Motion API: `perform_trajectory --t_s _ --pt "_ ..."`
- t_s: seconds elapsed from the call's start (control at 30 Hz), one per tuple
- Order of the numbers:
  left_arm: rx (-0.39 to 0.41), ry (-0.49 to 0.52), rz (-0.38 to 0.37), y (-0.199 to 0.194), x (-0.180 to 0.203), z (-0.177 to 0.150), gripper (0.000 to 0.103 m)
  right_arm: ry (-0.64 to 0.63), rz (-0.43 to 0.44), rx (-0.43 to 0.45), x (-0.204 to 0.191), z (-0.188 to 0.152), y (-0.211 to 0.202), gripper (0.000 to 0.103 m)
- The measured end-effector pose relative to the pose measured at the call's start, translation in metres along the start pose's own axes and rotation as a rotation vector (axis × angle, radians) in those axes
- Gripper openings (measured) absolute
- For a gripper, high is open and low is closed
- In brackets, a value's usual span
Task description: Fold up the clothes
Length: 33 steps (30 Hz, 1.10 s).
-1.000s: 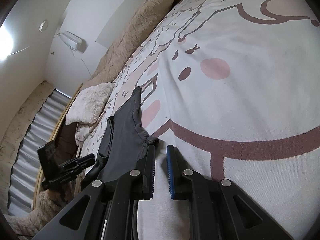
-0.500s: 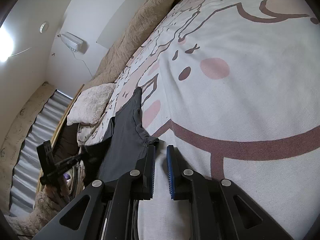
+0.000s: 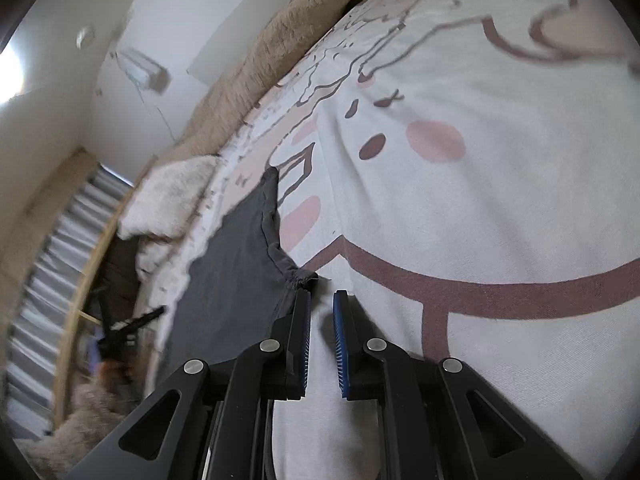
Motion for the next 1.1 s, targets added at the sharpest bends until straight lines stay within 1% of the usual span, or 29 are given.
perform_trajectory --t_s 0.03,0.07,0.1,0.13,0.2,0.27,0.3,0.37,0.4,0.47,0.53,0.57,0.63,0.67,0.7,0.77,0.87,0.93,1.1 --pt "0.030 0.056 -0.001 -0.020 0.006 -0.005 0.030 -0.040 -0.009 0.010 -0.007 0.001 -0.008 0.011" --pt "0.055 0.101 -0.001 -0.036 0.011 -0.011 0.039 -0.080 -0.019 0.020 -0.015 0.002 -0.015 0.011" --pt "0.087 0.152 0.000 -0.056 0.018 -0.018 0.058 -0.129 -0.037 0.033 -0.023 0.003 -0.024 0.011" --pt "0.120 0.200 0.000 -0.075 0.026 -0.026 0.063 -0.201 -0.066 0.041 -0.032 0.002 -0.035 0.011" --pt "0.161 0.273 -0.003 -0.104 0.042 -0.044 0.063 -0.349 -0.135 0.048 -0.048 -0.003 -0.054 0.011" --pt "0.168 0.342 -0.013 -0.126 0.061 -0.067 0.063 -0.520 -0.222 0.053 -0.064 -0.011 -0.076 0.011" --pt "0.177 0.378 -0.019 -0.137 0.072 -0.079 0.063 -0.574 -0.263 0.043 -0.068 -0.017 -0.084 0.011" --pt "0.211 0.460 -0.036 -0.160 0.098 -0.103 0.063 -0.662 -0.314 -0.008 -0.074 -0.035 -0.099 0.011" --pt "0.237 0.498 -0.038 -0.170 0.109 -0.113 0.063 -0.726 -0.342 -0.021 -0.076 -0.044 -0.107 0.011" --pt "0.303 0.578 -0.039 -0.193 0.131 -0.133 0.063 -0.874 -0.402 -0.029 -0.082 -0.062 -0.121 0.011" --pt "0.326 0.647 -0.061 -0.208 0.149 -0.153 0.063 -1.077 -0.485 -0.041 -0.082 -0.083 -0.128 0.012" --pt "0.333 0.683 -0.074 -0.215 0.158 -0.164 0.063 -1.169 -0.519 -0.052 -0.080 -0.093 -0.130 0.014" --pt "0.334 0.762 -0.099 -0.225 0.173 -0.187 0.063 -1.330 -0.558 -0.080 -0.076 -0.115 -0.132 0.036" --pt "0.323 0.789 -0.105 -0.224 0.178 -0.194 0.063 -1.397 -0.563 -0.078 -0.076 -0.124 -0.134 0.061" --pt "0.312 0.817 -0.112 -0.223 0.182 -0.201 0.063 -1.456 -0.563 -0.071 -0.077 -0.132 -0.136 0.069" --pt "0.291 0.871 -0.125 -0.221 0.190 -0.215 0.063 -1.598 -0.538 -0.064 -0.081 -0.149 -0.138 0.068" --pt "0.260 0.929 -0.137 -0.214 0.201 -0.228 0.063 -1.756 -0.492 -0.063 -0.084 -0.170 -0.137 0.068" --pt "0.247 0.961 -0.143 -0.206 0.207 -0.232 0.063 -1.827 -0.469 -0.070 -0.081 -0.179 -0.135 0.068" --pt "0.229 0.998 -0.135 -0.190 0.213 -0.232 0.063 -1.979 -0.458 -0.051 -0.074 -0.185 -0.122 0.068"
Point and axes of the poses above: each gripper's, at about its wrist camera, not at the fingertips, and y roughly the way its jaws point, x to its right, z to its top, the point moved 10 cm from there along y, roughly the way its jaws point, and after that the axes turned 6 degrees about x, right-handed, at the moved point
